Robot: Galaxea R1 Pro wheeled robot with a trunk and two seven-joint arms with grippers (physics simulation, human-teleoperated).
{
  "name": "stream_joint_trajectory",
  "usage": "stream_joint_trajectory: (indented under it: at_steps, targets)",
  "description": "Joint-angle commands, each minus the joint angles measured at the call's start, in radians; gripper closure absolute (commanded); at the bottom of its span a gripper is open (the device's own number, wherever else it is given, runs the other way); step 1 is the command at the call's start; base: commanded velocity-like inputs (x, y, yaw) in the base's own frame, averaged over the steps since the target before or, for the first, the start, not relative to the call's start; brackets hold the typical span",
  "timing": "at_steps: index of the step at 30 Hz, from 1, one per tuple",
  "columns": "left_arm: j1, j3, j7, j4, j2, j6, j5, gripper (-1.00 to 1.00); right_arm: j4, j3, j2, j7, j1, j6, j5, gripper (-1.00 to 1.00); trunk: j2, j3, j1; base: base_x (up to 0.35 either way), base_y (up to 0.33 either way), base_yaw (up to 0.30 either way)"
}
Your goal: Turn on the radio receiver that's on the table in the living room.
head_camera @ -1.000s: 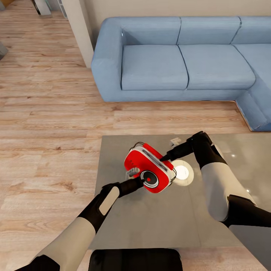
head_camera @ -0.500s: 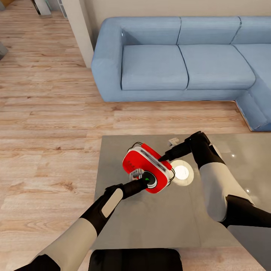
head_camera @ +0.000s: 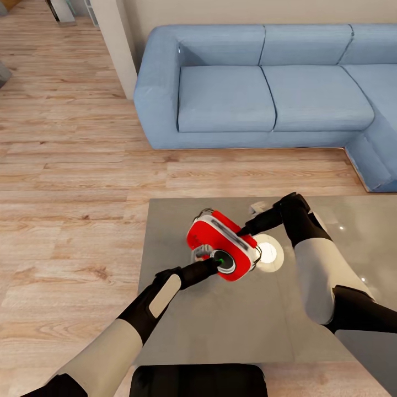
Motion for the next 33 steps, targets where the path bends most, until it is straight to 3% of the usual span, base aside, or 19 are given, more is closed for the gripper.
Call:
stream_joint_trajectory:
  at_steps: [1,6,10,21,33]
  targets:
    - [0.000,-0.009,-0.010,-0.050,0.000,0.009,0.000,1.00,0.001,-0.002,-0.002,-0.078,0.000,0.011,0.010,1.00,0.000,0.000,0.000,0.000,0.000,0.000]
    - [0.000,-0.021,-0.011,-0.072,0.000,0.014,0.000,1.00,-0.001,-0.005,-0.017,-0.244,0.000,0.018,0.020,1.00,0.000,0.000,0.000,0.000,0.000,0.000]
    - [0.000,-0.023,-0.008,-0.066,0.000,0.014,0.000,1.00,-0.014,-0.002,-0.029,-0.306,0.000,0.019,0.024,1.00,0.000,0.000,0.000,0.000,0.000,0.000]
    - [0.001,-0.023,-0.001,0.017,0.000,0.014,-0.009,1.00,-0.160,-0.005,-0.110,-0.323,0.000,0.021,0.044,1.00,0.000,0.000,0.000,0.000,0.000,0.000]
    - [0.002,-0.023,0.000,0.021,0.000,0.014,-0.011,1.00,-0.162,-0.006,-0.111,-0.331,0.000,0.020,0.045,1.00,0.000,0.000,0.000,0.000,0.000,0.000]
